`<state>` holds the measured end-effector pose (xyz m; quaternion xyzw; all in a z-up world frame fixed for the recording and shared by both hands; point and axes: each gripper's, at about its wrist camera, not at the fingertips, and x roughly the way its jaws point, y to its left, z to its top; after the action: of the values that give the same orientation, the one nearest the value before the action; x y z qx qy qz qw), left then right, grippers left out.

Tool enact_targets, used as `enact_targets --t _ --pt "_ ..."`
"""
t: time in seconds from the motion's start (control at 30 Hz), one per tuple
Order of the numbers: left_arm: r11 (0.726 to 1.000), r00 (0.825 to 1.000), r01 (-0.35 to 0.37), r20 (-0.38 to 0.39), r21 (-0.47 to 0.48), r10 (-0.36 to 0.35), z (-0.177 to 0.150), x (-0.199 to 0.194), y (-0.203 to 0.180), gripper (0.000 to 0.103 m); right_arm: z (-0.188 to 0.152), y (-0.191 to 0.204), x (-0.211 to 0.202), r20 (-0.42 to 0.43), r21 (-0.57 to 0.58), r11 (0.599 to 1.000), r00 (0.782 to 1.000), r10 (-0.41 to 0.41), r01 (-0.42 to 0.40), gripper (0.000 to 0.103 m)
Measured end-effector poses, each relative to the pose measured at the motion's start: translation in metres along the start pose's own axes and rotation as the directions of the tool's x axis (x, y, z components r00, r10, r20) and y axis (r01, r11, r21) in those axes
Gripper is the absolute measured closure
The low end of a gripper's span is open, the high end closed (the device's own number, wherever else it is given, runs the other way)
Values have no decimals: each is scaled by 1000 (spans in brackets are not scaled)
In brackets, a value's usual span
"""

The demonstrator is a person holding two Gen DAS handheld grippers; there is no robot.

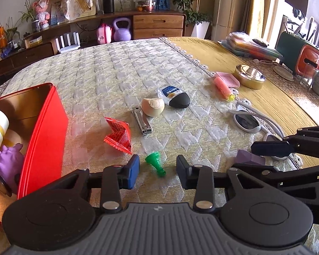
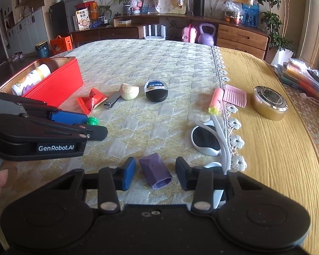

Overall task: Organize rigid objects
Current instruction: 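Grasp the green plastic piece with the left tool while the right tool grasps the small purple cylinder, then carry the green piece with the left tool while the right tool carries the purple cylinder to the tin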

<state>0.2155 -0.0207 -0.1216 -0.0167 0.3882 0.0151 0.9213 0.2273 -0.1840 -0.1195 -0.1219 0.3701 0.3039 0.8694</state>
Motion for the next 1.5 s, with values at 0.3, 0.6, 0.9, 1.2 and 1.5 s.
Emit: enact_targets --t 0.3,0.6,0.9,1.2,1.5 --pt "999 1000 3 14 38 -4 -3 -2 -8 87 -2 9 -4 16 -19 999 999 -31 32 83" --pt "1000 1000 21 -1 6 -21 -3 -11 0 87 0 13 -18 34 9 999 999 -36 36 83" --pt "999 999 34 6 -12 -34 -6 -33 8 87 2 31 -46 54 6 1000 998 -23 22 83" --pt "998 999 42 32 -39 -41 -7 -74 22 87 12 55 -78 85 -13 1000 996 -11 12 83" --pt "996 998 47 47 -72 -44 -4 -112 43 87 27 86 -104 109 -51 999 994 12 -6 83"
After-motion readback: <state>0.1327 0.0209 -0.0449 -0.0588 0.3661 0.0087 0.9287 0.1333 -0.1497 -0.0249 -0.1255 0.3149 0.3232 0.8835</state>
